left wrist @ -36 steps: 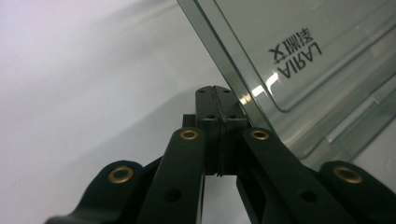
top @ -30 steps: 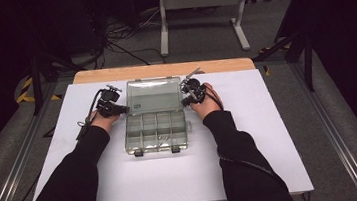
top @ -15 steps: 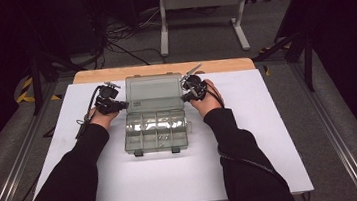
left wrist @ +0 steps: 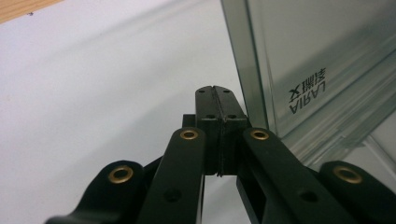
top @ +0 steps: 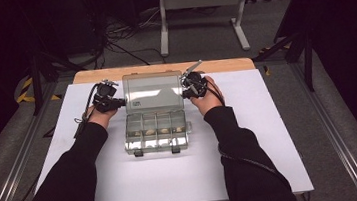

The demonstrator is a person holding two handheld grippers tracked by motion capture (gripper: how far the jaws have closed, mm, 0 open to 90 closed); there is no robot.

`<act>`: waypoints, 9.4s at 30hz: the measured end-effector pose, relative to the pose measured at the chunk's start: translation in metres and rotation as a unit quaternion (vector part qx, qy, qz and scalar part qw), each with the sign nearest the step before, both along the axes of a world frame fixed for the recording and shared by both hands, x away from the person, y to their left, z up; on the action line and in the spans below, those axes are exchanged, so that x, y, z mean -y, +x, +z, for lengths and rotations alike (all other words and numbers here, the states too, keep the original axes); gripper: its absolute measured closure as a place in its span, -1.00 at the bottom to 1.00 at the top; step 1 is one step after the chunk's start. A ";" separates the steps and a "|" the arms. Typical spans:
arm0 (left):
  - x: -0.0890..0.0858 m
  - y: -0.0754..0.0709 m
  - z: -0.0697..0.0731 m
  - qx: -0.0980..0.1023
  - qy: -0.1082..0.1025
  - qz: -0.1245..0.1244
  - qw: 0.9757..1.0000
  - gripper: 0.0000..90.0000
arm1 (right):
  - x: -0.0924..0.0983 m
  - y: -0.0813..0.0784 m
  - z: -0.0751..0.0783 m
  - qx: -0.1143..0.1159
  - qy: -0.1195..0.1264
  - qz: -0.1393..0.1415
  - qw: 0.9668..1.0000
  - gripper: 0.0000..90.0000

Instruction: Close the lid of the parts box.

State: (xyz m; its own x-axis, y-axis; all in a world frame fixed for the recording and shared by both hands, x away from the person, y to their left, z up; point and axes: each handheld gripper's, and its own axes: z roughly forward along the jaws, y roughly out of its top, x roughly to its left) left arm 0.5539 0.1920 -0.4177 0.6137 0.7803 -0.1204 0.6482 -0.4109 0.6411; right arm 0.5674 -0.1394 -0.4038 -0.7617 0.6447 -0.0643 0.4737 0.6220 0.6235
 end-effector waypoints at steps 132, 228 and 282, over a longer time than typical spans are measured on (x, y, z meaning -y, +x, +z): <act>0.005 -0.116 0.026 -0.062 0.035 -0.214 0.974 0.98 | -0.019 -0.129 0.022 -0.114 -0.022 0.147 0.982 1.00; -0.057 -0.186 0.029 0.182 -0.218 -0.115 0.952 -0.94 | 0.083 -0.194 0.027 0.162 0.207 0.053 0.963 -0.60; -0.070 -0.204 -0.042 0.253 -0.250 -0.074 0.932 -1.00 | 0.124 -0.219 -0.046 0.206 0.275 0.047 0.938 -0.97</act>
